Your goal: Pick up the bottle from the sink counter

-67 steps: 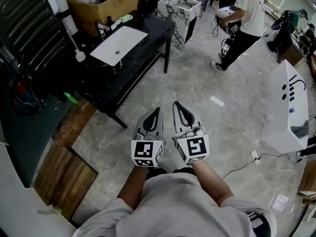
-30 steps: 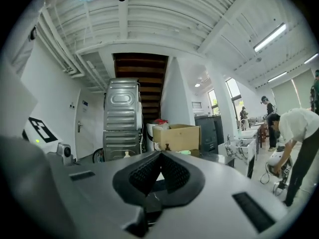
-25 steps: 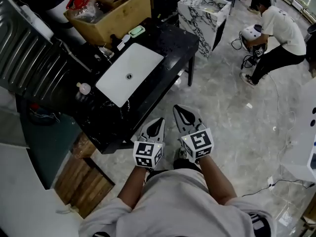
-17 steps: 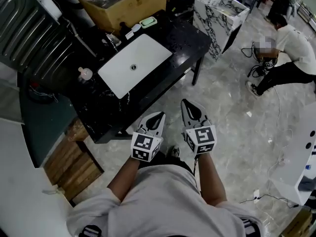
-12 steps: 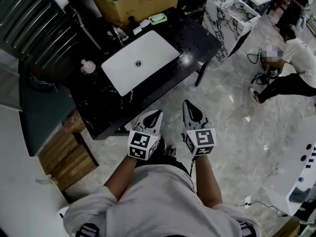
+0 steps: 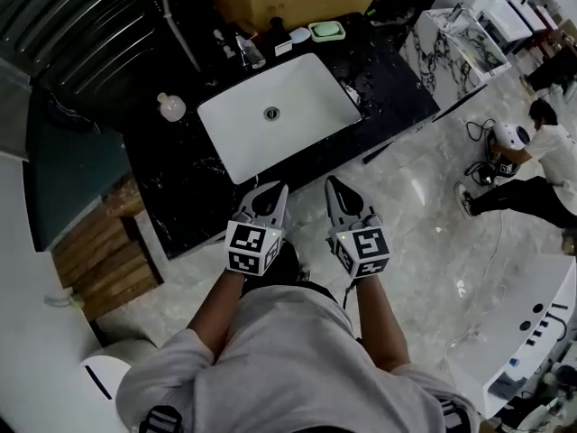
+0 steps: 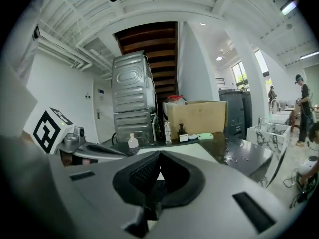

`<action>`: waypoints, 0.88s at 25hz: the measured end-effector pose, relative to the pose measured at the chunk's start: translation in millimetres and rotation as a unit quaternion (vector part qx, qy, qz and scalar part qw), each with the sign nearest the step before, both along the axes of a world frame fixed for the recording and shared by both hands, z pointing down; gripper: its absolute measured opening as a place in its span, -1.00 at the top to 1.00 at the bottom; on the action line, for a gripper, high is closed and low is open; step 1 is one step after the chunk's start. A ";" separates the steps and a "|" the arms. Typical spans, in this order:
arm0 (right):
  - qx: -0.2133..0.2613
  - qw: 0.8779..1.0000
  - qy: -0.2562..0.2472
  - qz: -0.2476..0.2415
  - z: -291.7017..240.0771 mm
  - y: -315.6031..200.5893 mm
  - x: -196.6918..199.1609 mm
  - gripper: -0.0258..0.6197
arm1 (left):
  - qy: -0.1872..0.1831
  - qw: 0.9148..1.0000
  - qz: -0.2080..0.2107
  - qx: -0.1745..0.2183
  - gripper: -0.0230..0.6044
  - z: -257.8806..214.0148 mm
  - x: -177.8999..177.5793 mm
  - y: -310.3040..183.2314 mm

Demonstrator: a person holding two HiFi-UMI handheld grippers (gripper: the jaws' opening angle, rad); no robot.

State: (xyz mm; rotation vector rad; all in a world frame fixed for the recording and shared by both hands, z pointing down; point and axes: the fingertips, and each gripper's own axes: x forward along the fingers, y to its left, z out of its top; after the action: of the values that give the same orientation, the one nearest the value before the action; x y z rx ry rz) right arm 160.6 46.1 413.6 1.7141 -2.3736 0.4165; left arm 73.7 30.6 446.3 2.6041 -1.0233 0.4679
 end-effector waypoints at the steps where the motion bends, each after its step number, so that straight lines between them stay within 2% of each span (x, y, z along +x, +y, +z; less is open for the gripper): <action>1: -0.002 1.000 0.002 -0.008 -1.7 -12.9 -4.0 0.89 | 0.003 1.000 -0.005 -0.001 0.89 -1.6 -4.1 -11.8; 6: -0.009 0.999 0.010 -0.046 -6.4 -71.6 -26.1 0.89 | 0.022 1.000 -0.020 -0.004 0.88 -6.9 -20.9 -57.8; 11: -0.011 0.995 0.032 -0.096 -7.8 -100.6 -49.3 0.89 | 0.043 0.998 -0.045 -0.009 0.88 -5.7 -28.9 -95.8; 17: -0.010 0.985 0.100 -0.142 -11.9 -126.9 -31.4 0.89 | 0.037 0.997 -0.070 0.009 0.89 -11.5 -11.0 -125.4; 22: 0.005 0.979 0.086 -0.182 -17.1 -141.8 -5.4 0.89 | 0.013 0.992 -0.125 0.019 0.89 -18.8 1.3 -131.6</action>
State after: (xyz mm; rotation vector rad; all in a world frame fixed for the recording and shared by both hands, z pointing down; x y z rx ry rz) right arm 155.2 -95.7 396.6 1.2207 -2.4854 0.1891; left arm 74.9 -101.0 427.6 2.4612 -1.3390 0.3558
